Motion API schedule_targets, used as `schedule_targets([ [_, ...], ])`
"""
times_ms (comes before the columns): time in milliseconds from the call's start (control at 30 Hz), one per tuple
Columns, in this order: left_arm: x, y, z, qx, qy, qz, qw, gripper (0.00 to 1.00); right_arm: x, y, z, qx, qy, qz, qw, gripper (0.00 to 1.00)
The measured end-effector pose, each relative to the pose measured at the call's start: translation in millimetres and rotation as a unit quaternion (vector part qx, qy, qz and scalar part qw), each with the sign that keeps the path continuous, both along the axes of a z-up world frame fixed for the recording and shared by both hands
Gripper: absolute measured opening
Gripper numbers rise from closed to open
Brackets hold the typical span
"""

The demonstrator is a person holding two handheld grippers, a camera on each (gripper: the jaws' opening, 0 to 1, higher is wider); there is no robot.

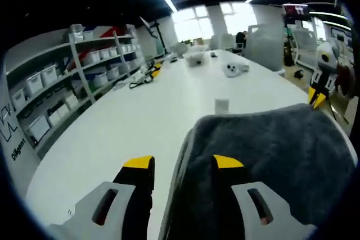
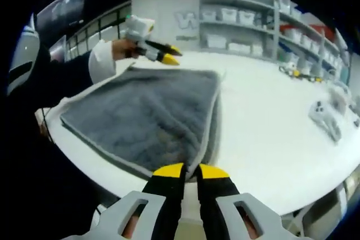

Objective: Open the folded towel by lifting each exposed corner and separating the folded layers until the towel lies flat within the target outline without major curled edges

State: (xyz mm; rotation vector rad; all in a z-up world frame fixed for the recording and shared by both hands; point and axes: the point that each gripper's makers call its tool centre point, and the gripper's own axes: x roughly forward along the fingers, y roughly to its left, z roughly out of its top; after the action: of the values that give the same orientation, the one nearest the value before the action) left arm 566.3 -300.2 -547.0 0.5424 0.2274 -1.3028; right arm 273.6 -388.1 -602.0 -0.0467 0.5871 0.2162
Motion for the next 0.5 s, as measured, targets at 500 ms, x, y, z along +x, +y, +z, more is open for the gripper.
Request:
schedule_targets([
  [500, -1.0, -50, -15.2, 0.01, 0.02, -0.032, 0.9992, 0.35, 0, -1, -0.3, 0.029, -0.011, 0.007, 0.9995, 0.04],
])
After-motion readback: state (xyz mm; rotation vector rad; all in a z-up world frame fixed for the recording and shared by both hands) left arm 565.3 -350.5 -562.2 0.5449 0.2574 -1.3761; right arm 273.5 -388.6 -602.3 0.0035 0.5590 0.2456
